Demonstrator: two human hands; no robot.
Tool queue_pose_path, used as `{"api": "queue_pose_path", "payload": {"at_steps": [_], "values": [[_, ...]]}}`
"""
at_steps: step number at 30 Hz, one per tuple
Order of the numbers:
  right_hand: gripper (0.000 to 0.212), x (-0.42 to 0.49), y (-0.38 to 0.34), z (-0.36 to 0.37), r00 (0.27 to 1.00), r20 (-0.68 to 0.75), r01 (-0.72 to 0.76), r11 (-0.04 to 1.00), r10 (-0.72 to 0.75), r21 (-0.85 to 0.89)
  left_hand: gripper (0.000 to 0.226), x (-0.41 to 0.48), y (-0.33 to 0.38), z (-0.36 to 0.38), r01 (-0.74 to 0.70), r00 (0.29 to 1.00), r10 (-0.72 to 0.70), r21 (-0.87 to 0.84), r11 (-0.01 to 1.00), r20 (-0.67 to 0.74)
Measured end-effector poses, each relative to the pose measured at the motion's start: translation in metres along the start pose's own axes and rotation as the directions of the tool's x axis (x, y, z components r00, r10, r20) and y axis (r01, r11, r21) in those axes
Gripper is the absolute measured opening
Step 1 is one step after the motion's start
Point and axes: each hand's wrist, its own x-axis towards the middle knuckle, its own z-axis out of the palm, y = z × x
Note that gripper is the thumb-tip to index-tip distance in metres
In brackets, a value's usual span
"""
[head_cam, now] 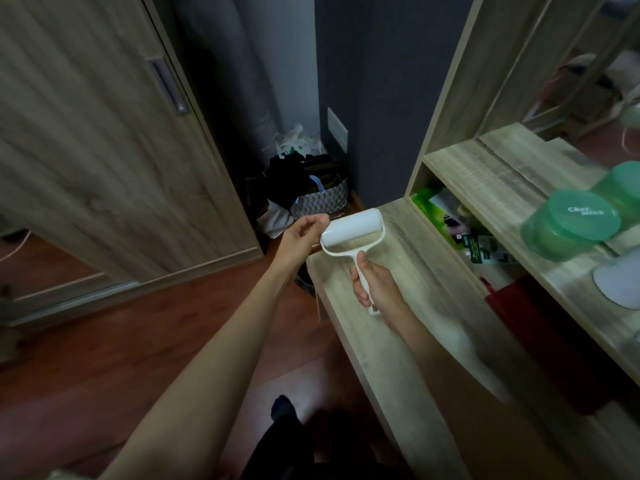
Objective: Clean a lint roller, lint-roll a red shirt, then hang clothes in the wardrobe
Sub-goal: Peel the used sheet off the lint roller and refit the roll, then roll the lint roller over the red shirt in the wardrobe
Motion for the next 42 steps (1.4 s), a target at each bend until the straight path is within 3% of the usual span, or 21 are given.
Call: {"api": "queue_pose_path", "payload": {"at_steps": [4,10,19,23,28,33,38,42], "values": [[0.052,0.016,-0.008,0.021,1.0,-0.013,-0.006,1.0,0.006,0.03,0.023,0.01,0.01,-0.028,-0.034,0.996,0.032,-0.02,0.999,-0.088],[0.05,0.066,-0.032,0.065,0.999,0.028,-0.034,0.999,0.033,0.023,0.018,0.037,0.025,-0.108,-0.245,0.949,0.279,0.214,0.945,-0.146],[0.047,0.191,-0.077,0.181,0.993,0.093,0.06,0.994,-0.068,0.089,0.023,0.137,0.072,-0.248,-0.384,0.81,0.548,0.518,0.764,-0.209],[0.05,0.243,-0.104,0.231,0.992,0.088,0.076,0.986,-0.09,0.15,0.031,0.187,0.102,-0.309,-0.419,0.725,0.67,0.672,0.61,-0.157],[0.057,0.3,-0.134,0.276,0.991,0.098,0.061,0.952,-0.095,0.301,0.055,0.263,0.131,-0.365,-0.294,0.654,0.74,0.85,0.436,-0.153],[0.052,0.338,-0.15,0.295,0.983,0.116,0.075,0.883,-0.144,0.464,0.08,0.326,0.144,-0.376,-0.098,0.636,0.75,0.945,0.313,-0.183],[0.052,0.37,-0.167,0.298,0.982,0.123,0.072,0.879,-0.146,0.472,0.096,0.364,0.137,-0.367,0.008,0.667,0.706,0.95,0.313,-0.238],[0.052,0.391,-0.177,0.297,0.975,0.152,0.072,0.879,-0.161,0.471,0.101,0.383,0.133,-0.365,0.09,0.651,0.706,0.952,0.294,-0.279]]}}
